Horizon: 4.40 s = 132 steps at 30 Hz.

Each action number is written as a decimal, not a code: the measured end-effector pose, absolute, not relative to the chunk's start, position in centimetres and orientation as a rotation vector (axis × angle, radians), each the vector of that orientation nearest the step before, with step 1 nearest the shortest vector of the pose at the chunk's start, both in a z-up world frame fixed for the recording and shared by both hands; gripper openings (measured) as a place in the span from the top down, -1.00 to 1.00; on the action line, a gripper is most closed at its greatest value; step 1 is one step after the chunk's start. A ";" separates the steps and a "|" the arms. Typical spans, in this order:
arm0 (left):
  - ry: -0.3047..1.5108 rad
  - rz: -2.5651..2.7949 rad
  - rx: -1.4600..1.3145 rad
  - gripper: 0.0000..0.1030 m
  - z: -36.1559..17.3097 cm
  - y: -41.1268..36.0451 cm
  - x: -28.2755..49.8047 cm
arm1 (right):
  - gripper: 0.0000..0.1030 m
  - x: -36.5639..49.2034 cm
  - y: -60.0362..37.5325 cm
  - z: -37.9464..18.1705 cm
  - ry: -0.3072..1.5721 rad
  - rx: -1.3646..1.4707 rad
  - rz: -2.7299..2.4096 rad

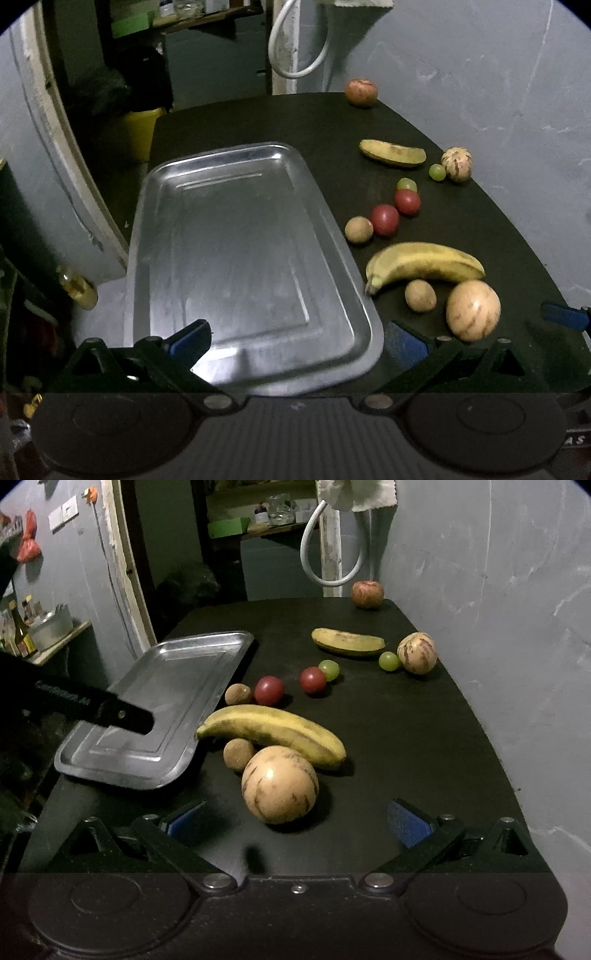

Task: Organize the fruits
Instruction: 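Grasp a small brown fruit with the left tool while the right tool grasps the striped melon, then carry both fruits over the metal tray and open both tools to release them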

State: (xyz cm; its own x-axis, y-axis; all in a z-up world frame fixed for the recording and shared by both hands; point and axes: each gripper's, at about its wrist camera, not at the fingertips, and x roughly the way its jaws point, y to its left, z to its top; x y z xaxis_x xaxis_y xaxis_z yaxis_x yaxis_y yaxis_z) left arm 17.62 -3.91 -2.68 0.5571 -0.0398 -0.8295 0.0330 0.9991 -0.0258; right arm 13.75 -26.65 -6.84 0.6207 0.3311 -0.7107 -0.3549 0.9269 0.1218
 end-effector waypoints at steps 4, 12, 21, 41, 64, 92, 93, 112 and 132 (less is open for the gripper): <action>0.979 -0.044 0.035 -0.99 -2.6 -4.6 20.0 | -0.91 14.2 -26.8 -7.1 0.814 0.011 0.407; 0.967 -0.128 0.181 -0.99 -2.5 -6.4 24.4 | -0.69 14.4 -25.8 -8.0 0.838 0.053 0.375; 0.938 -0.320 0.324 -0.77 -3.7 -8.4 28.5 | -0.41 14.5 -25.4 -8.3 0.839 0.077 0.292; 1.011 -0.594 0.551 -0.12 -6.8 -10.7 30.6 | -0.23 15.5 -24.1 -8.9 0.859 0.090 0.290; 1.017 -0.465 0.359 0.47 -5.5 -9.6 28.4 | -0.07 14.9 -24.1 -7.3 0.792 0.114 0.313; 0.889 -0.016 -0.137 0.46 -1.9 5.3 28.2 | -0.07 25.7 -13.2 -3.6 0.692 -0.027 0.523; 0.887 -0.005 -0.148 0.46 -2.0 6.0 28.5 | -0.07 26.4 -12.8 -3.7 0.693 -0.032 0.522; 0.937 0.043 -0.241 0.46 -6.4 12.4 34.3 | -0.07 33.4 -5.5 -8.3 0.761 -0.134 0.518; 0.955 0.042 -0.251 0.43 -7.7 12.6 35.3 | -0.29 33.4 -5.2 -9.1 0.773 -0.161 0.524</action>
State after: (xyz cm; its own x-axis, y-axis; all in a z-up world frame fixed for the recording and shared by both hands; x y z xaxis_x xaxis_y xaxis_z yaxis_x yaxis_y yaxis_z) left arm 35.28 12.63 -7.69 0.5792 -0.0748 -0.8117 -0.1457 0.9703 -0.1933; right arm 33.44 -5.20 -9.14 0.5953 0.3916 -0.7017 -0.5068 0.8606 0.0503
